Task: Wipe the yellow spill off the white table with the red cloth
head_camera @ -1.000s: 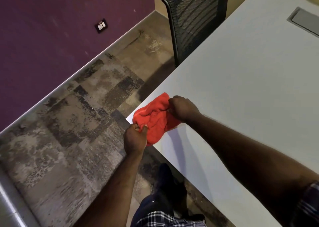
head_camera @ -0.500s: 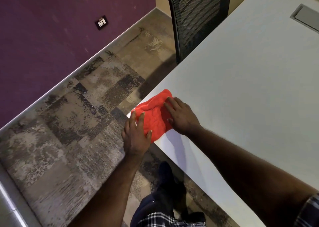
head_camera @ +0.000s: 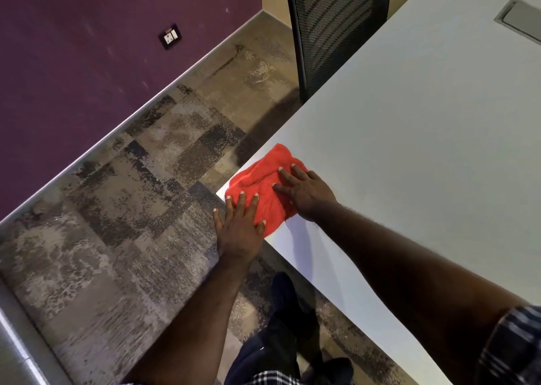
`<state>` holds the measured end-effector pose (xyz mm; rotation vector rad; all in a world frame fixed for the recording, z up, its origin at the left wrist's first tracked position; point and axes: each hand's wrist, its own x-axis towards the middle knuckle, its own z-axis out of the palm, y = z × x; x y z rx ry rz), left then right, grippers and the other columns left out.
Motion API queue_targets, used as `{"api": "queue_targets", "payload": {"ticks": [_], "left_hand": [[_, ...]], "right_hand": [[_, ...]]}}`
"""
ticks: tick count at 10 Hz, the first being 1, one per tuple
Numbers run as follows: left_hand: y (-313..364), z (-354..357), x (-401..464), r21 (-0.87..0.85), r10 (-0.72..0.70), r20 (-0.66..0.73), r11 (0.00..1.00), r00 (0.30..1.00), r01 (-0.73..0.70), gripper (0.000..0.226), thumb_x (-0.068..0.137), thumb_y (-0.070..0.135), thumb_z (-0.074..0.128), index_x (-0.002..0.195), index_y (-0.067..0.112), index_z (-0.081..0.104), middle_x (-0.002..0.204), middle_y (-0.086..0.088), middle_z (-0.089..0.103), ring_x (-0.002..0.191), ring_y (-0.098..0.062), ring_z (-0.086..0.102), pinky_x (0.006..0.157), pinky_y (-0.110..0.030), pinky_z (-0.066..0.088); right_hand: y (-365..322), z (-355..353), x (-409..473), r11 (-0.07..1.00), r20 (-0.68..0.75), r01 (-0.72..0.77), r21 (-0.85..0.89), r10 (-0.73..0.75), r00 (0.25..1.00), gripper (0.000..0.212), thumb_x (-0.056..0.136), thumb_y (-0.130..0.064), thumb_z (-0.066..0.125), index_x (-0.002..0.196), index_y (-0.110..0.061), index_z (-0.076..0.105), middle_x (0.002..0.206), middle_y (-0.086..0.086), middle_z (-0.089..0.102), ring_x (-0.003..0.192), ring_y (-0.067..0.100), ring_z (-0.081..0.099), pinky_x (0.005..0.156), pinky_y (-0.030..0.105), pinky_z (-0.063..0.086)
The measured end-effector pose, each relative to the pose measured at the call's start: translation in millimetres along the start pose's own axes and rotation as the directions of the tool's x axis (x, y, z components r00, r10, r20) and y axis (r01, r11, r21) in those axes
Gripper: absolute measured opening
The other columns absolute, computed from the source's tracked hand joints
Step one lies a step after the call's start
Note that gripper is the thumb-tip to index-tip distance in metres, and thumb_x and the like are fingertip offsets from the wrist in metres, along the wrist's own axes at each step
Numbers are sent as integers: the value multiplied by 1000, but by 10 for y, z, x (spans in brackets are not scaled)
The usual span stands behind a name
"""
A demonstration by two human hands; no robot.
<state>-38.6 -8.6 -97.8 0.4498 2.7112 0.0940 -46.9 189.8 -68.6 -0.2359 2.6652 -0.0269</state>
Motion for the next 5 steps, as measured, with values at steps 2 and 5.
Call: {"api": "queue_targets", "payload": {"ticks": [2,5], "left_hand": [[107,-10,-38,-11,-39,-6,999,999,39,69,98,53,35,157,33,5,167,0,5,153,-29,-4,118,-57,-1],[194,-220,-186,15,21,-116,1000,993,-19,71,95,56,42,156,30,17,166,-2,16,153,-31,8,117,-61,10]], "right_hand": [[-32,-112,-8,998,42,10,-62,-7,999,64,97,-42,48,152,-37,15,164,2,1,150,32,1,121,45,14],[128,-19,-782,982,-155,-89,165,115,981,59,99,-15,40,153,-26,19,164,2,5,150,30,7,120,44,18]]}}
